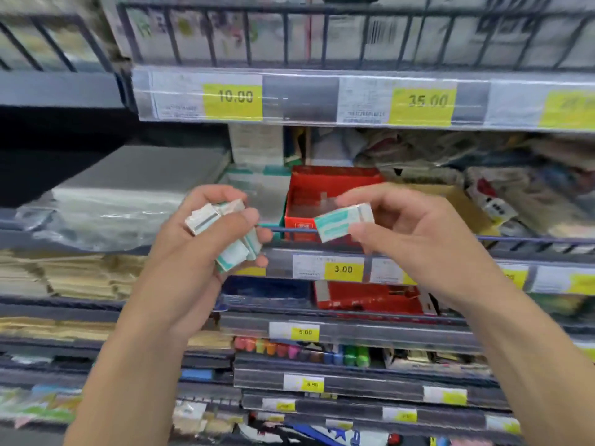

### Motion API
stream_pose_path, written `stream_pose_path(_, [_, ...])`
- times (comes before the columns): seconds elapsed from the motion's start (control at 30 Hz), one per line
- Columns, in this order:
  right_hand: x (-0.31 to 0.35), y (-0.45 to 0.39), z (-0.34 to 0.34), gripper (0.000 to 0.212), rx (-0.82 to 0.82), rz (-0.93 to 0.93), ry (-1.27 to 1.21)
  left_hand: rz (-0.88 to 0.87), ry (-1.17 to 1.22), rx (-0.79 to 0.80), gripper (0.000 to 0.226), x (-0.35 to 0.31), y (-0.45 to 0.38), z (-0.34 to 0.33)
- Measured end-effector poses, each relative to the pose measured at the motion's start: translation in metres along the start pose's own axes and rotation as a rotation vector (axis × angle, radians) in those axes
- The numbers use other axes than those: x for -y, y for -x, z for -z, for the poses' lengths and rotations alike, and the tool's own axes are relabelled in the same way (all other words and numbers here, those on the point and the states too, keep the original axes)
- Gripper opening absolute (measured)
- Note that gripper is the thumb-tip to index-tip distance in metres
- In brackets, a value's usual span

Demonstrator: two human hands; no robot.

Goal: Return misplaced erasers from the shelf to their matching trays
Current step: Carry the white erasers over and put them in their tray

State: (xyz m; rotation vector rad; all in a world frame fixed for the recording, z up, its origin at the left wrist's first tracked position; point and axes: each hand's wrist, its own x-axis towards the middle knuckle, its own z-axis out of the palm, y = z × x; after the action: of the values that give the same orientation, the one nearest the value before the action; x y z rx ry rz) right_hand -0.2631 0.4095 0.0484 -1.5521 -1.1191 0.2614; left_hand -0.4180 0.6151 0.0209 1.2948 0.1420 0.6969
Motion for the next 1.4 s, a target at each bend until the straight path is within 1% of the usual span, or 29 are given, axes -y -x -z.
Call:
stream_pose_path(0.1, [0.001,-0.037,-0.01,0.03,-0.003,-0.02,0.088,0.002,-0.013,-0.034,0.022,-0.005,-0.008,0.011])
stream_pose_path(0.2, [-0.001,-0.069,-0.023,0.026,0.006,-0.068,0.055,0.008,-0.014,-0.057,0.022,-0.007,-0.013,0.021])
stream_pose_path(0.27, [-0.004,-0.087,-0.031,0.023,0.022,-0.058,0.039,0.013,-0.012,-0.067,0.023,-0.008,-0.014,0.027])
stream_pose_path(0.37, [-0.007,-0.113,-0.039,0.03,0.06,-0.057,0.125,0.015,-0.003,-0.066,0.022,-0.009,-0.015,0.034])
stream_pose_path(0.4, [-0.01,-0.122,-0.04,0.03,0.084,-0.074,0.179,0.016,0.0,-0.067,0.022,-0.01,-0.015,0.037])
stream_pose_path(0.5, [-0.017,-0.148,-0.04,0.024,0.183,-0.102,0.459,0.02,0.003,-0.075,0.022,-0.012,-0.014,0.042])
stream_pose_path(0.57, [-0.02,-0.163,-0.043,0.021,0.23,-0.094,0.567,0.026,0.011,-0.074,0.021,-0.012,-0.014,0.044])
stream_pose_path(0.67, [-0.019,-0.177,-0.052,0.02,0.327,-0.067,0.758,0.03,0.02,-0.074,0.016,-0.012,-0.014,0.047])
stream_pose_path(0.73, [-0.019,-0.183,-0.059,0.025,0.387,-0.005,0.929,0.031,0.028,-0.07,0.015,-0.012,-0.014,0.048])
stream_pose_path(0.8, [-0.019,-0.187,-0.067,0.027,0.414,0.03,1.016,0.032,0.031,-0.062,0.015,-0.013,-0.014,0.049])
stream_pose_path(0.97, [-0.022,-0.191,-0.07,0.02,0.474,0.035,1.122,0.038,0.046,-0.047,0.016,-0.013,-0.015,0.051])
stream_pose_path(1.1, [-0.022,-0.19,-0.068,0.035,0.51,0.052,1.225,0.043,0.051,-0.042,0.016,-0.013,-0.015,0.052])
stream_pose_path(1.17, [-0.021,-0.19,-0.071,0.032,0.531,0.042,1.246,0.045,0.056,-0.04,0.016,-0.013,-0.016,0.052])
stream_pose_path(1.23, [-0.022,-0.19,-0.075,0.017,0.506,0.04,1.25,0.044,0.054,-0.033,0.017,-0.013,-0.016,0.053])
stream_pose_path(1.27, [-0.023,-0.19,-0.076,0.018,0.473,0.036,1.241,0.044,0.054,-0.031,0.017,-0.012,-0.016,0.053])
stream_pose_path(1.33, [-0.024,-0.189,-0.077,0.025,0.415,0.025,1.196,0.042,0.055,-0.028,0.016,-0.012,-0.016,0.054])
stream_pose_path(1.37, [-0.024,-0.188,-0.077,0.025,0.403,0.018,1.176,0.041,0.055,-0.025,0.016,-0.012,-0.016,0.054])
stream_pose_path(1.4, [-0.024,-0.187,-0.077,0.021,0.409,0.017,1.169,0.042,0.054,-0.021,0.016,-0.012,-0.016,0.054])
